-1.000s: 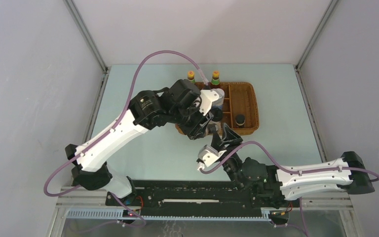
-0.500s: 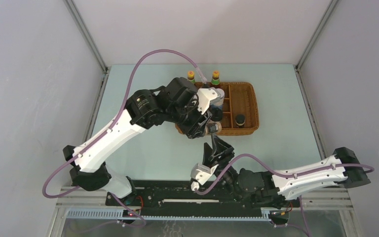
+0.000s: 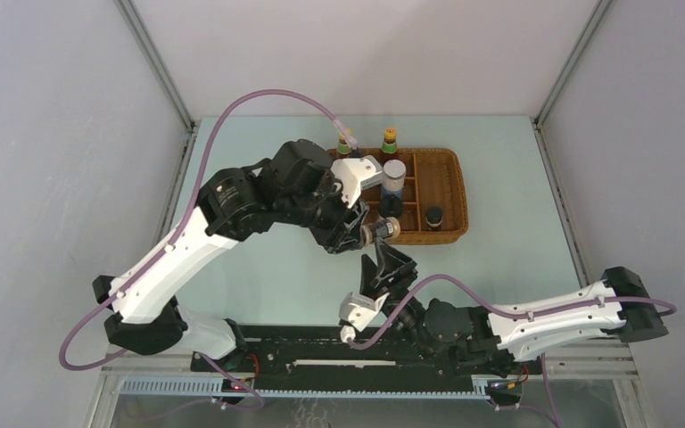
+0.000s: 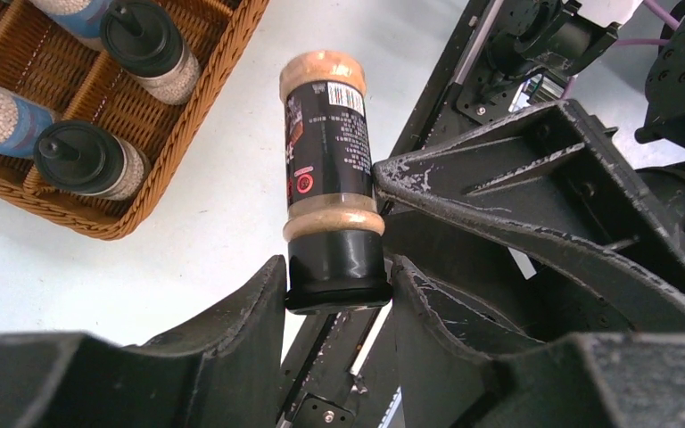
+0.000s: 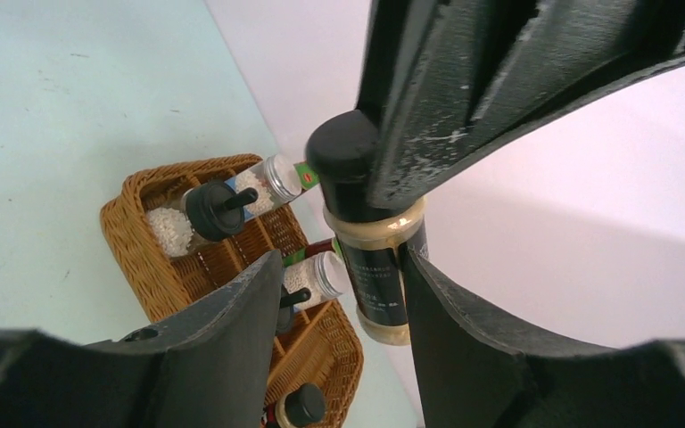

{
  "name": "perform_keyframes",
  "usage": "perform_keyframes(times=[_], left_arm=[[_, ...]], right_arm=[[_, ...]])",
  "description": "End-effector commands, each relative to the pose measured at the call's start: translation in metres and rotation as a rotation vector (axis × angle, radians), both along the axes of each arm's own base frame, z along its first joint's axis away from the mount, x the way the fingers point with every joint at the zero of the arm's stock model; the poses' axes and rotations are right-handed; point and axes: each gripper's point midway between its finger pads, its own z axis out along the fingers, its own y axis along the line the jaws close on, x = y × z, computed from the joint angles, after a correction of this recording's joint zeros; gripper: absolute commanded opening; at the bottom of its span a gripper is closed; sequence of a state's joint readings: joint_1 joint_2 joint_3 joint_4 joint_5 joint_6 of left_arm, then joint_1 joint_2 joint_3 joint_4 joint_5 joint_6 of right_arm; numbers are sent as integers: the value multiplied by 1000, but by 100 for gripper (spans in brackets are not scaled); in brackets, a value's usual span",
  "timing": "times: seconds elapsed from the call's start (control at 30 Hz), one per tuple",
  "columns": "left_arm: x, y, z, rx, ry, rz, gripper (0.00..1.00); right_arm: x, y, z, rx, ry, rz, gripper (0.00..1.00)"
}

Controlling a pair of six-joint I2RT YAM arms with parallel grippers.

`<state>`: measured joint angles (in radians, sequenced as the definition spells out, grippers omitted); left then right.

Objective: Organize the condiment bottles
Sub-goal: Place the bottle in the storage box.

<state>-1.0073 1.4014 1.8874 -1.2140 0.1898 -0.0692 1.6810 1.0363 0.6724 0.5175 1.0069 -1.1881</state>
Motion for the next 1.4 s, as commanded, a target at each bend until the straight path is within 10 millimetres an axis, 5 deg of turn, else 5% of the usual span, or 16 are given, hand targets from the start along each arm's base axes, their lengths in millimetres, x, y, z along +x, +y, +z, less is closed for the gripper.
perform_keyframes(times=[0.0, 0.97, 1.17, 1.37], left_arm=[[-13, -2, 3, -45, 9, -71, 0], [-15, -12, -20, 20, 57, -120, 0], [-15, -13, -21, 21, 59, -126, 0], [-17, -14, -23, 26, 61, -134, 0]], right_arm=[[6, 4, 29, 86, -4, 7, 61], [33, 10, 41, 96, -7, 30, 59], [39, 7, 40, 113, 11, 33, 42], [44, 3, 42, 139, 24, 33, 9]])
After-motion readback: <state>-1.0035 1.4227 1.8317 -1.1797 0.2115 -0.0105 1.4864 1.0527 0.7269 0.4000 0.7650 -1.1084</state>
